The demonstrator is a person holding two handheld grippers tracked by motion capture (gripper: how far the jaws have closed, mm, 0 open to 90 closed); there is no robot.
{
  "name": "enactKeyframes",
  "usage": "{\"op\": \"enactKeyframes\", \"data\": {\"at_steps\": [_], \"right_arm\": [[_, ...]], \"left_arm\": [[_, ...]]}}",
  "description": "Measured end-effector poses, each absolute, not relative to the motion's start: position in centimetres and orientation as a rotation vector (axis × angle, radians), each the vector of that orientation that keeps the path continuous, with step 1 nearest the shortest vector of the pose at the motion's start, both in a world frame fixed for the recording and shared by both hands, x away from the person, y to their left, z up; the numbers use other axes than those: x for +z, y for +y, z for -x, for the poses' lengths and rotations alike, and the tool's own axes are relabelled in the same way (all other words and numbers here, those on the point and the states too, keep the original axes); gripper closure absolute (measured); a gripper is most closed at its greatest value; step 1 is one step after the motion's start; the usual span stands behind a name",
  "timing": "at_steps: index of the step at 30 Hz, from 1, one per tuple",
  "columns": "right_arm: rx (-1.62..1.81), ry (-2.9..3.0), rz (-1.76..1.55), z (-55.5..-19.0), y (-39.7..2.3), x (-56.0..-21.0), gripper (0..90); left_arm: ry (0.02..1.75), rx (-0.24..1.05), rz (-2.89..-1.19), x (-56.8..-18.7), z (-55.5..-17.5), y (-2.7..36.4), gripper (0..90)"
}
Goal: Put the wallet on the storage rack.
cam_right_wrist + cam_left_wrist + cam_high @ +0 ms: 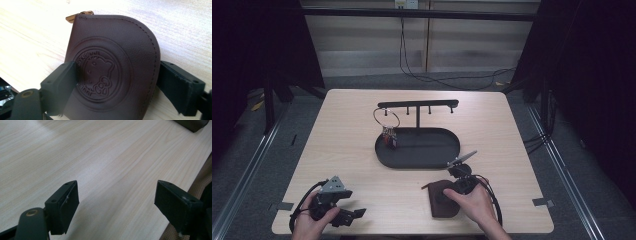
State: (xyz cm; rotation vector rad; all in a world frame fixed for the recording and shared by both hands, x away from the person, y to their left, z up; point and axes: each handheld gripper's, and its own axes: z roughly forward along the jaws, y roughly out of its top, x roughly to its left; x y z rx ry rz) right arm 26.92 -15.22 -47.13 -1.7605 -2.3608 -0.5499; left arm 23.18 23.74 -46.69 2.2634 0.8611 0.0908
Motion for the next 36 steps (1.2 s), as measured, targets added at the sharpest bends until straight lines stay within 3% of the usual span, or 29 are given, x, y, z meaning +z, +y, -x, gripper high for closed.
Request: {"op": "enactKeyframes", "data": {"at_steps": [6, 8, 9, 11, 16, 21, 30, 31, 36], "right_arm": [[-0.587, -2.374, 1.764, -26.8, -15.1, -47.0, 19.8], [-0.601, -2.371, 1.776, -26.8, -15.2, -46.8, 25.1], [-0.614, -2.367, 1.782, -26.9, -15.4, -46.7, 30.1], [-0.673, -2.333, 1.798, -27.3, -16.1, -45.8, 55.9], [-0.641, -2.329, 1.786, -27.8, -16.2, -45.8, 56.8], [-0.655, -2.329, 1.77, -28.1, -16.4, -44.9, 69.7], [-0.652, -2.434, 1.711, -28.0, -15.9, -43.7, 73.6], [-0.659, -2.424, 1.702, -28.0, -16.0, -43.5, 77.7], [-0.643, -2.462, 1.673, -28.1, -16.1, -42.3, 81.2]], "left_arm": [[0.887, 0.116, -2.289, -46.8, -23.4, 23.8, 19.6], [0.891, 0.118, -2.294, -46.9, -23.5, 23.9, 19.7], [0.89, 0.117, -2.292, -46.9, -23.5, 23.9, 19.7], [0.888, 0.119, -2.285, -46.8, -23.5, 23.9, 19.7], [0.884, 0.116, -2.286, -46.8, -23.5, 24.0, 19.7], [0.877, 0.107, -2.288, -46.9, -23.5, 23.9, 19.7], [0.882, 0.107, -2.294, -47.0, -23.5, 23.8, 19.7], [0.882, 0.107, -2.294, -47.0, -23.5, 23.8, 19.7], [0.879, 0.105, -2.294, -47.0, -23.5, 23.8, 19.7]]}}
